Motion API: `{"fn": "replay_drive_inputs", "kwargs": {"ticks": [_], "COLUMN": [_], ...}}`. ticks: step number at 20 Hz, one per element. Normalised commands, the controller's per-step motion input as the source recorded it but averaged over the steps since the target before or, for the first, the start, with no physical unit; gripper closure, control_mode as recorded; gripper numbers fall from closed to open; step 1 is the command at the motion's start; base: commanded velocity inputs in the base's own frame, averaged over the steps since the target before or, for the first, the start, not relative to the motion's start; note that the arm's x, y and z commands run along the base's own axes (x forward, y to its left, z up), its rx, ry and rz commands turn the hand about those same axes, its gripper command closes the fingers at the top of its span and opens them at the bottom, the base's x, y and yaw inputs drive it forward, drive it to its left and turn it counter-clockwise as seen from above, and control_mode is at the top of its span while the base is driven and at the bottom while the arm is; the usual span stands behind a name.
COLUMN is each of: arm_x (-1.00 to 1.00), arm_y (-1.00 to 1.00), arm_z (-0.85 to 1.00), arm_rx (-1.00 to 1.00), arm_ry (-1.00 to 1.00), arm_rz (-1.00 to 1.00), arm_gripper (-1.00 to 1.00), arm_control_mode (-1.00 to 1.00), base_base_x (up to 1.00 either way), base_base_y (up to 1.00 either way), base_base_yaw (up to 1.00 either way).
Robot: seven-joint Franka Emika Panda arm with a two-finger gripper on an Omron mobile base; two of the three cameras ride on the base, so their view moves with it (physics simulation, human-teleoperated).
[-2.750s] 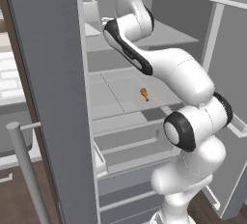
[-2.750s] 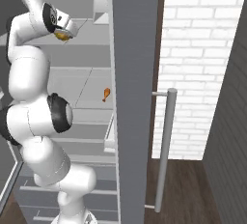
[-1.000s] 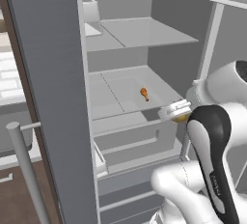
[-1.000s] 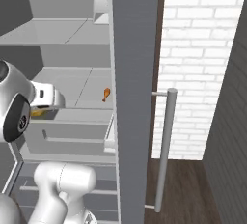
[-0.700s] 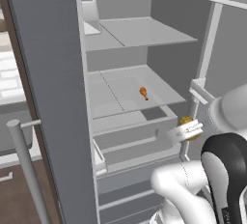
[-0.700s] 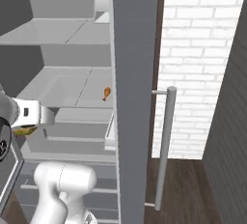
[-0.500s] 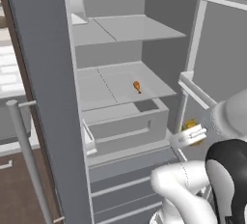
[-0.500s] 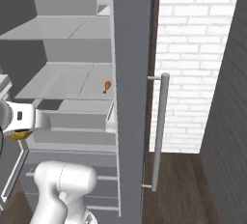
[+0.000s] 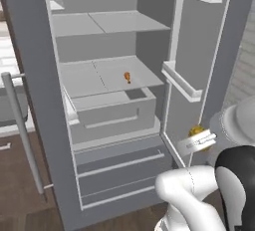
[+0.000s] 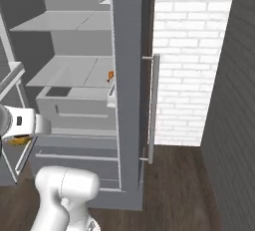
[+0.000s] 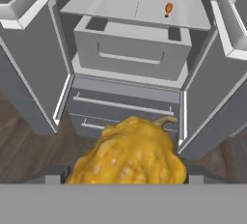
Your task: Place one squash and one chicken drumstick in each tupperware on the nearby counter, to pack two identical lunches.
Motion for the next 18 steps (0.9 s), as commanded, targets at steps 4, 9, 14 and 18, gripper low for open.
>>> {"fn": "replay_drive_inputs", "kwargs": {"ticks": [4, 9, 14, 18], "arm_x": [0.00, 0.00, 0.00, 0.00], "arm_y": [0.00, 0.00, 0.00, 0.00], "arm_z": [0.00, 0.00, 0.00, 0.00], "arm_rx": [0.00, 0.00, 0.00, 0.00], "arm_ry": [0.00, 0.00, 0.00, 0.00], "arm_rz": [0.00, 0.00, 0.00, 0.00], "arm_gripper": [1.00, 1.00, 1.00, 1.00], "arm_control_mode": [1.00, 1.00, 1.00, 1.00], "base_base_x": [-0.10, -0.01, -0.17, -0.18], "base_base_y": [0.18, 0.08, 0.40, 0.75], "base_base_yaw": [0.34, 0.51, 0.55, 0.49]}}
